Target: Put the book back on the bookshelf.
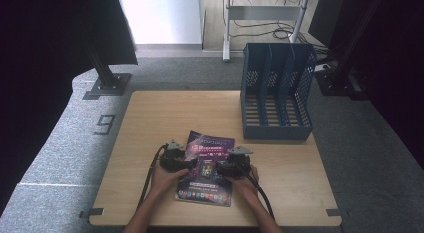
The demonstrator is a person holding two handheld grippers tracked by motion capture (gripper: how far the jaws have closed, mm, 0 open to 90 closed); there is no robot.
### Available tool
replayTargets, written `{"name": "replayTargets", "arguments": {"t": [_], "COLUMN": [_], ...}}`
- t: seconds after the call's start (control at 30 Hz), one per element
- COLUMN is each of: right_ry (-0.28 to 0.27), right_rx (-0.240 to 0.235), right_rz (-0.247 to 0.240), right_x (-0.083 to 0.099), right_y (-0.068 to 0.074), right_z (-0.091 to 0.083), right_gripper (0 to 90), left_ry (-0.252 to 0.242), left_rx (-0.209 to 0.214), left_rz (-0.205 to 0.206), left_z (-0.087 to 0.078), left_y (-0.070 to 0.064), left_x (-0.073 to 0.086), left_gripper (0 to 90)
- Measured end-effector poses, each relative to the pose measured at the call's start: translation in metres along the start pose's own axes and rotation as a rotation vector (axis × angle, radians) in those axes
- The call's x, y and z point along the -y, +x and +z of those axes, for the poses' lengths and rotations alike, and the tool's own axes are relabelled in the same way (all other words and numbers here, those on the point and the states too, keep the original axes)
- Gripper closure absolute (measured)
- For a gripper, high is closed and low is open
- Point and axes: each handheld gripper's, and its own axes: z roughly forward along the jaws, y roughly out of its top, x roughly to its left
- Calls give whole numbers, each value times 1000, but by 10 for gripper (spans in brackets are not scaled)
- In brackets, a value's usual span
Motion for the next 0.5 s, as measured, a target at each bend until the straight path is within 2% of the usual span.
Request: {"name": "replayTargets", "arguments": {"t": [0.5], "right_ry": [0], "right_rx": [5], "right_rz": [-1], "right_x": [0], "right_y": [1], "right_z": [0], "right_gripper": [184], "left_ry": [-4], "left_rx": [-12], "left_rz": [-27], "left_z": [4], "left_y": [-1], "left_x": [-2], "left_gripper": [272]}}
